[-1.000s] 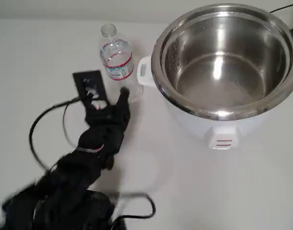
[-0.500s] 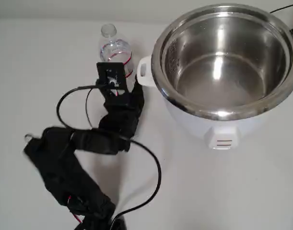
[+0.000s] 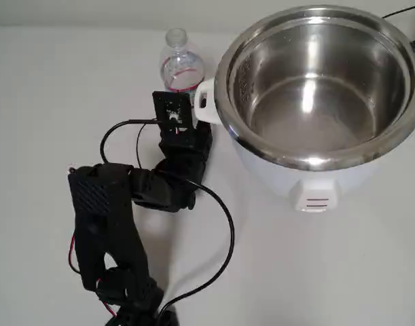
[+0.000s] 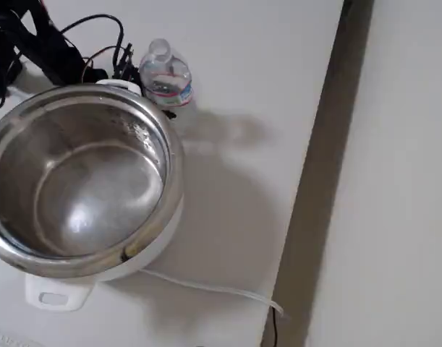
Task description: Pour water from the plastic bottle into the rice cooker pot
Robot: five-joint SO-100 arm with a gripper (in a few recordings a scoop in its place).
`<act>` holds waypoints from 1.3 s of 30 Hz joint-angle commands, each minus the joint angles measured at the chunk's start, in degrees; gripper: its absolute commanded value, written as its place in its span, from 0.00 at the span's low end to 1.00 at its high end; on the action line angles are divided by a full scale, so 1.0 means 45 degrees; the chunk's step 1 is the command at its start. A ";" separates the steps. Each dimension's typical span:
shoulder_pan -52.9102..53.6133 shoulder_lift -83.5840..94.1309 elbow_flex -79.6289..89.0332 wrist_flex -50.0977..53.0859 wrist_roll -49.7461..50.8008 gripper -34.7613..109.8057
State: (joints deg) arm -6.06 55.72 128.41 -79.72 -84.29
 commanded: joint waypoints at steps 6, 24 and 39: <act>-0.0566 0.4297 -0.0371 0.1074 -0.0020 0.31; -0.0254 1.4609 -0.1934 1.1777 0.3066 0.31; 0.2656 1.5898 -0.5859 2.0195 1.2305 0.31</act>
State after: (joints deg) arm 3.52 123.40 116.28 1.58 -41.13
